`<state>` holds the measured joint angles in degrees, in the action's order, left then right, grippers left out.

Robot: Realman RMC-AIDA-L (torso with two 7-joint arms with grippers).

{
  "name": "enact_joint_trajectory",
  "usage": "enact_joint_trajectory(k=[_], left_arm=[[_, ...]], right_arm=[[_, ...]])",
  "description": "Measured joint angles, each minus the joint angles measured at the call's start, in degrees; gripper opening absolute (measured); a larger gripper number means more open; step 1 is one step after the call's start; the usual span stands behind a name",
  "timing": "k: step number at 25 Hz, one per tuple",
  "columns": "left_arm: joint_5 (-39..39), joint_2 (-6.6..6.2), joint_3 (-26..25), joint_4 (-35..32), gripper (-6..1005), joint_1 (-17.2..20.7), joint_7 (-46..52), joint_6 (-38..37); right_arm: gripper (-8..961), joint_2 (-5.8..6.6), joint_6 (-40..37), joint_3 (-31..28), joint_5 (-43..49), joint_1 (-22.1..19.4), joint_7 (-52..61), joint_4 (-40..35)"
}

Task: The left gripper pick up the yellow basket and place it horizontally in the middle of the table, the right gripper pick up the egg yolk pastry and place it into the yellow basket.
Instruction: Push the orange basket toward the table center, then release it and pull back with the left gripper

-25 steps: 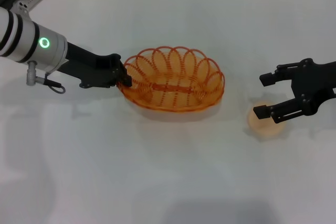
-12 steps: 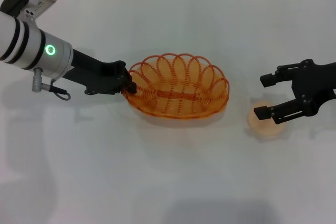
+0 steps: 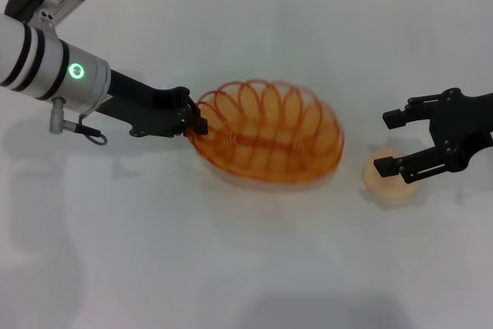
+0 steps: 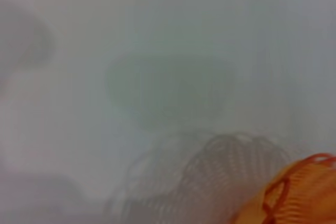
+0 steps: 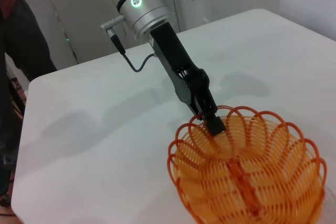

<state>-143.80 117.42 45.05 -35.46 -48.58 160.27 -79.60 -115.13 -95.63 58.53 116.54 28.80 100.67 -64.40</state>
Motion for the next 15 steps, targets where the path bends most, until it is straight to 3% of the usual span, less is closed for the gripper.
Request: enact_joint_trajectory(k=[4, 9, 15], left_arm=[[1.1, -0.11, -0.1, 0.0, 143, 0.3, -0.3, 0.0], [2.7, -0.37, -0.3, -0.2, 351, 0.8, -1.0, 0.3], [3.6, -0.89, -0.4, -0.5, 466, 1.3, -1.5, 0.2]], right_arm=[[859, 0.00, 0.0, 0.0, 0.0, -0.1, 0.0, 0.0], [860, 0.00, 0.0, -0.3, 0.0, -0.2, 0.0, 0.0], [859, 0.00, -0.1, -0.4, 0.0, -0.3, 0.2, 0.0]])
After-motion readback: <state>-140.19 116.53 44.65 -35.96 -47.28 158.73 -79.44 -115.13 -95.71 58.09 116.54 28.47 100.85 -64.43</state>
